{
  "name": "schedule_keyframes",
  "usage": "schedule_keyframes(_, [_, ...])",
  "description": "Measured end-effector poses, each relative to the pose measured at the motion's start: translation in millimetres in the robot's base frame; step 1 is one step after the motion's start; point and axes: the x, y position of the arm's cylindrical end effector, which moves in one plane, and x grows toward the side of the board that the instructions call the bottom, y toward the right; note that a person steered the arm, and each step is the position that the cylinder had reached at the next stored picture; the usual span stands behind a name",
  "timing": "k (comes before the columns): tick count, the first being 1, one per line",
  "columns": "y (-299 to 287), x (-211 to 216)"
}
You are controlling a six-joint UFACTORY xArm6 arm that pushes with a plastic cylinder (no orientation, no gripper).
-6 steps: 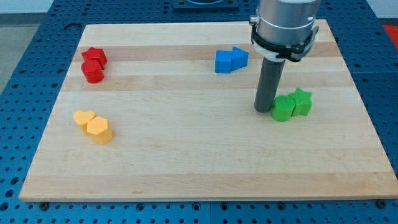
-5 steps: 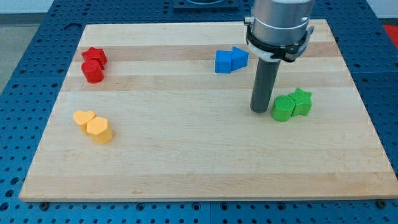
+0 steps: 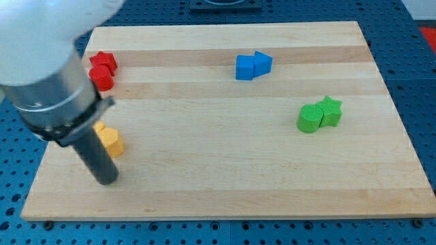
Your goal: Push the yellow hexagon up a bit
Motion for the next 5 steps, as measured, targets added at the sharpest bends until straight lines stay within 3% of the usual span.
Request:
schedule_keyframes(4, [40.2,-103.4])
schedule_keyframes(5, [40.2,-92.5])
